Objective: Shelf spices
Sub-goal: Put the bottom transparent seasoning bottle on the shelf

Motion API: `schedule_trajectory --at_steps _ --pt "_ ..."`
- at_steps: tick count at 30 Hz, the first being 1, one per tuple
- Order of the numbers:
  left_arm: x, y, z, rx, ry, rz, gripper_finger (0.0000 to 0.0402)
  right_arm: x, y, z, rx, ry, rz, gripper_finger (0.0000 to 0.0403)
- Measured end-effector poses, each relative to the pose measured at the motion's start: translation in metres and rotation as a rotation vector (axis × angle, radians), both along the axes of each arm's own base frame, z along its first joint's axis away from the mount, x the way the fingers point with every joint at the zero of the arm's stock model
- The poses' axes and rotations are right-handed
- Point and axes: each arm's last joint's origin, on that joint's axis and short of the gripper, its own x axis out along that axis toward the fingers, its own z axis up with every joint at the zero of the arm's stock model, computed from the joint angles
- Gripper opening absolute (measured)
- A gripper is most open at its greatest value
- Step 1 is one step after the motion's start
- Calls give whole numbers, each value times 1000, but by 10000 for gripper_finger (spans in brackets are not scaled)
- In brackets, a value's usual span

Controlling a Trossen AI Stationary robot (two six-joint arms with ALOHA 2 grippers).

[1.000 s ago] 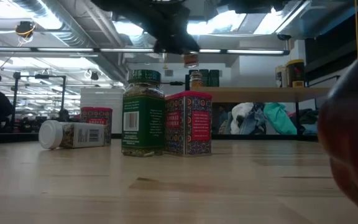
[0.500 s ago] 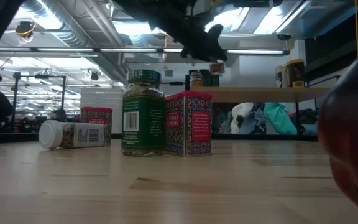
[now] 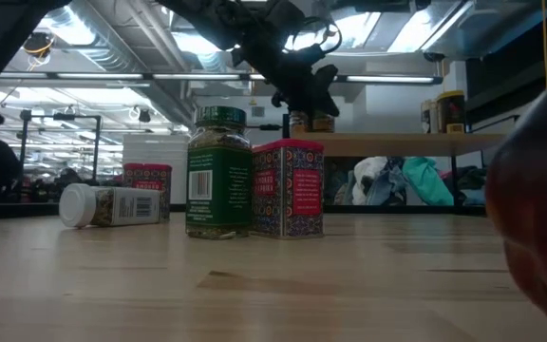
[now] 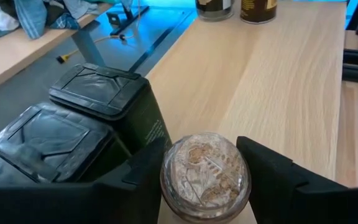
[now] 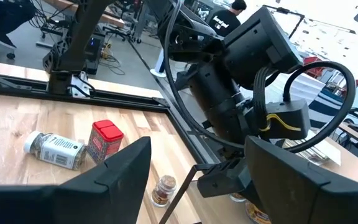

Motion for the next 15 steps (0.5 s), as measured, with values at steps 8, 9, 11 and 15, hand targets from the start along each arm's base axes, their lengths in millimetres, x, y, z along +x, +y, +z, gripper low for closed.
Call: schedule_trajectory --at_steps 8,9,11,15 --pt "1 -3 0 5 8 -8 204 0 0 0 1 -1 0 264" --pt "1 -2 0 5 8 -6 205 0 0 0 1 -1 0 264" --pt "0 -2 0 5 8 -6 206 0 0 0 2 -2 0 264" --pt "0 -2 0 5 9 -5 207 0 0 0 3 -2 0 264"
